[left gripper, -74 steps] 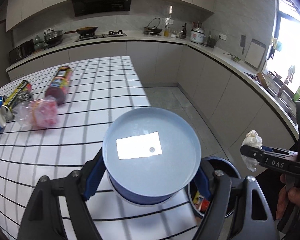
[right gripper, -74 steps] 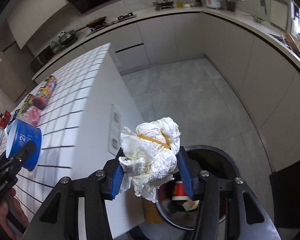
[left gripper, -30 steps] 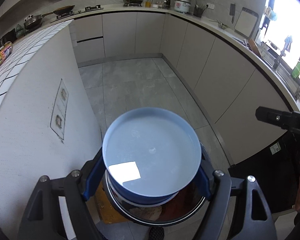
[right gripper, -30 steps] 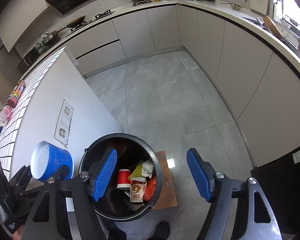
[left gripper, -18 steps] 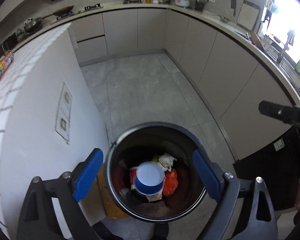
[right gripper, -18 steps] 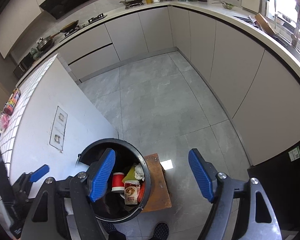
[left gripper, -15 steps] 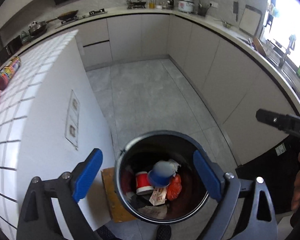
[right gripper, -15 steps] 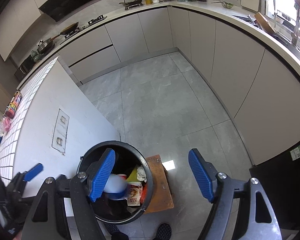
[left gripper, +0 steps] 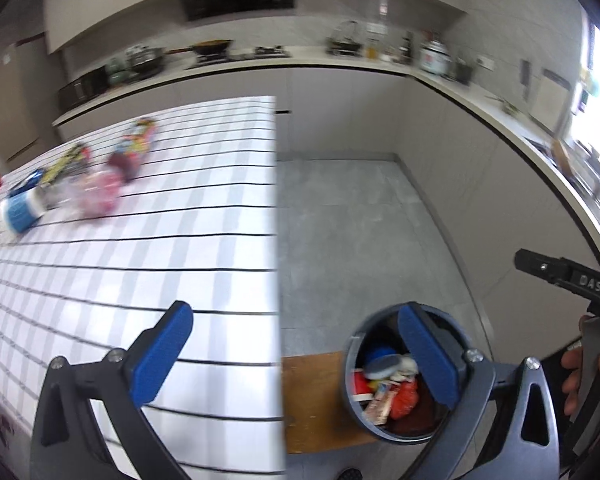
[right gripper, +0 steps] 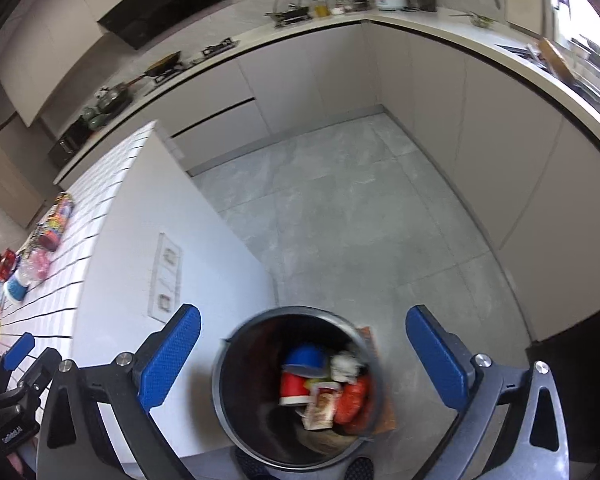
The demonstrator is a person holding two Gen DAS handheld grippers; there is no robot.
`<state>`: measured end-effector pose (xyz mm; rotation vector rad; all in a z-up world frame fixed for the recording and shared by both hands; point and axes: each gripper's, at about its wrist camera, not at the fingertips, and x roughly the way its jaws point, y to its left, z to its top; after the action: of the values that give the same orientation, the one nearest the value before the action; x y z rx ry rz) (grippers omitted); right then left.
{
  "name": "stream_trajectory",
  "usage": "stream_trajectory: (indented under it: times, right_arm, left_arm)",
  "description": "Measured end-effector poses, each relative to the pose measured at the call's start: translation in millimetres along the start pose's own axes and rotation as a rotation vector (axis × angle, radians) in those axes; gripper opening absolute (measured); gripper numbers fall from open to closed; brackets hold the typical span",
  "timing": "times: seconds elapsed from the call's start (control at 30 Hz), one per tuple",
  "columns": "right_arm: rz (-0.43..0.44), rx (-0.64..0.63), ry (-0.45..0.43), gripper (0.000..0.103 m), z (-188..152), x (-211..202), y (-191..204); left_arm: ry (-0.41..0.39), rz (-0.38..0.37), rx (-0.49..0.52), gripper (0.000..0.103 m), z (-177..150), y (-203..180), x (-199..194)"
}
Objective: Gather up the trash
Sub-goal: 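Move both open tools back over the island toward the remaining trash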
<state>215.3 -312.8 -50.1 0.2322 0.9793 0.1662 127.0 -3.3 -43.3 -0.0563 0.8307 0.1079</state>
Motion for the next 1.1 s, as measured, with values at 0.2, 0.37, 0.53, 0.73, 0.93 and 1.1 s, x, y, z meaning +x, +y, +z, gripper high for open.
stream_trajectory:
  times: [0.2, 0.37, 0.53, 0.73, 0.93, 1.1]
  right_arm:
    - [0.070, -0.073, -0.013, 0.103, 6, 9, 78]
    - [0.086, -0.129, -0.014, 0.103, 5, 20, 142]
    - [0.083, -0.156, -0.020, 0.103, 0, 30, 202]
    - [0.067, -0.206, -0.020, 0.103, -3, 52, 287]
    - [0.049, -0.206, -0.015, 0.103, -7, 71, 350]
    - [0.018, -0.192, -0.020, 0.103, -15, 77, 381]
  left_arm:
    - [-0.021, 0.071, -0.066, 0.103, -2, 73, -5]
    - [-0.017, 0.066, -0.127, 0.103, -4, 138, 5]
    - [-0.029, 0.056, -0.153, 0.103, 1, 198, 13]
    - [-0.024, 0.053, -0.134, 0.103, 17, 261, 35]
    - [-0.029, 0.029, -0.123, 0.103, 39, 315, 61]
    - [-0.026, 0.021, -0.070, 0.103, 55, 336, 81]
